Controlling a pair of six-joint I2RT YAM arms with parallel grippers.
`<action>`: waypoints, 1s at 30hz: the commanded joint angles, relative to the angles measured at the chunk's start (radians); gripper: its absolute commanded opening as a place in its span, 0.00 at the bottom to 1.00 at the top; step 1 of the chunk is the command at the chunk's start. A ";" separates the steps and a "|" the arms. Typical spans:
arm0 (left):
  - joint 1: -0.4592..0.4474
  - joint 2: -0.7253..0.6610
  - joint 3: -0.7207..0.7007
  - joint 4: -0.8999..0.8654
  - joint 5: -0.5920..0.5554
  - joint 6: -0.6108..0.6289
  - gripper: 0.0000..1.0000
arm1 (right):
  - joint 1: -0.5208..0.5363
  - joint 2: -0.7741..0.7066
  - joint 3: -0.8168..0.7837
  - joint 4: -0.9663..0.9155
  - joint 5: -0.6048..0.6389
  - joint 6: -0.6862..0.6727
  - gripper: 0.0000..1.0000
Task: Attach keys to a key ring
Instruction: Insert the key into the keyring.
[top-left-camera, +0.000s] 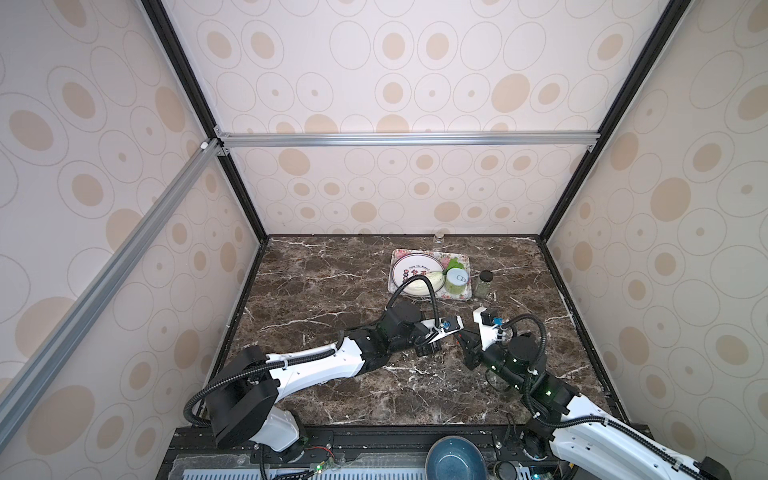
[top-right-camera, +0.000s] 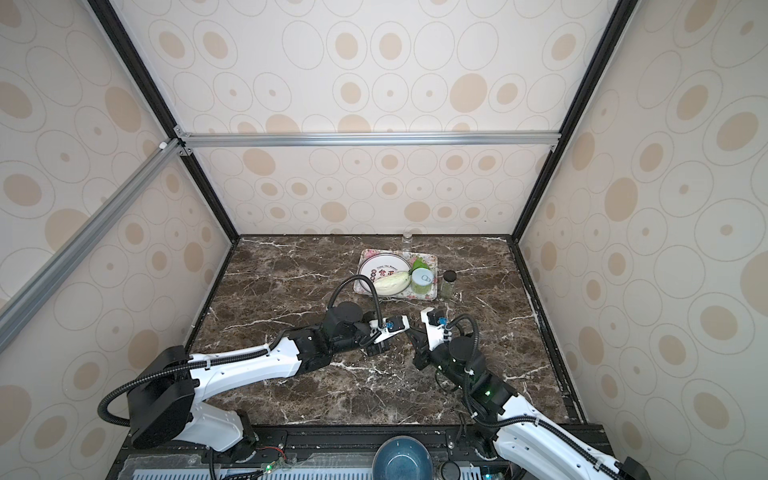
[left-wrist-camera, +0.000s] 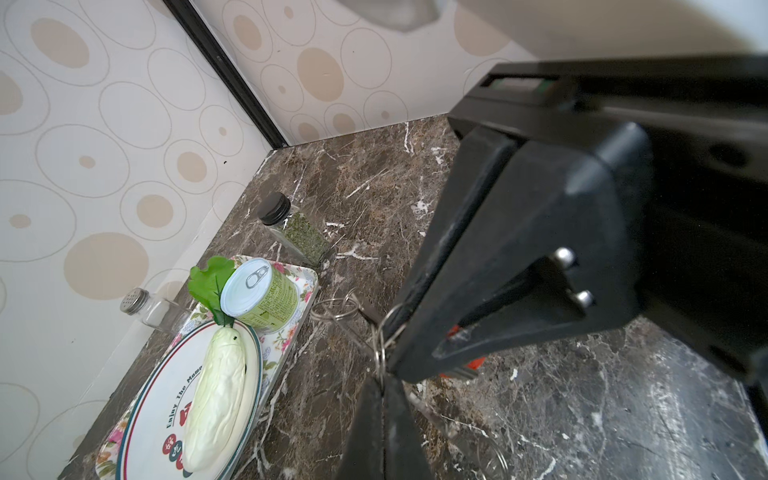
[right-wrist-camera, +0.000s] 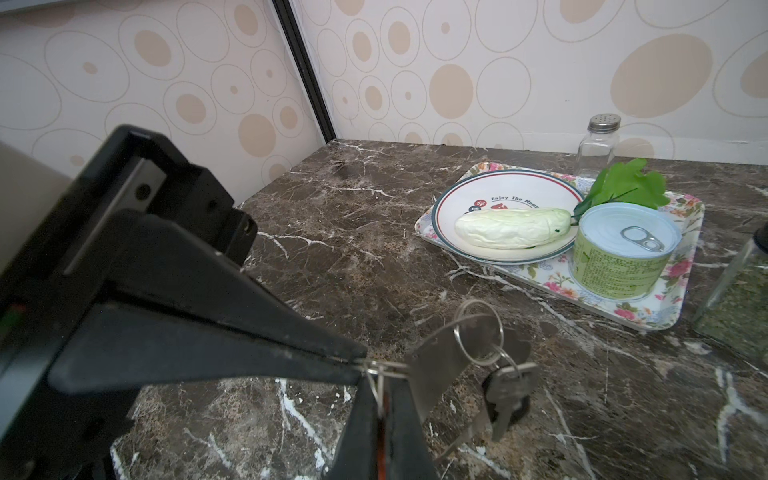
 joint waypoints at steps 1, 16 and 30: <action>-0.004 -0.030 0.001 0.054 -0.035 0.018 0.00 | 0.004 -0.005 0.009 0.022 0.005 -0.005 0.00; -0.001 -0.103 -0.128 0.256 -0.012 0.023 0.00 | -0.005 0.017 0.007 0.021 0.071 0.051 0.00; 0.000 -0.071 -0.132 0.308 0.016 0.018 0.00 | -0.017 0.016 0.010 0.021 0.015 0.032 0.00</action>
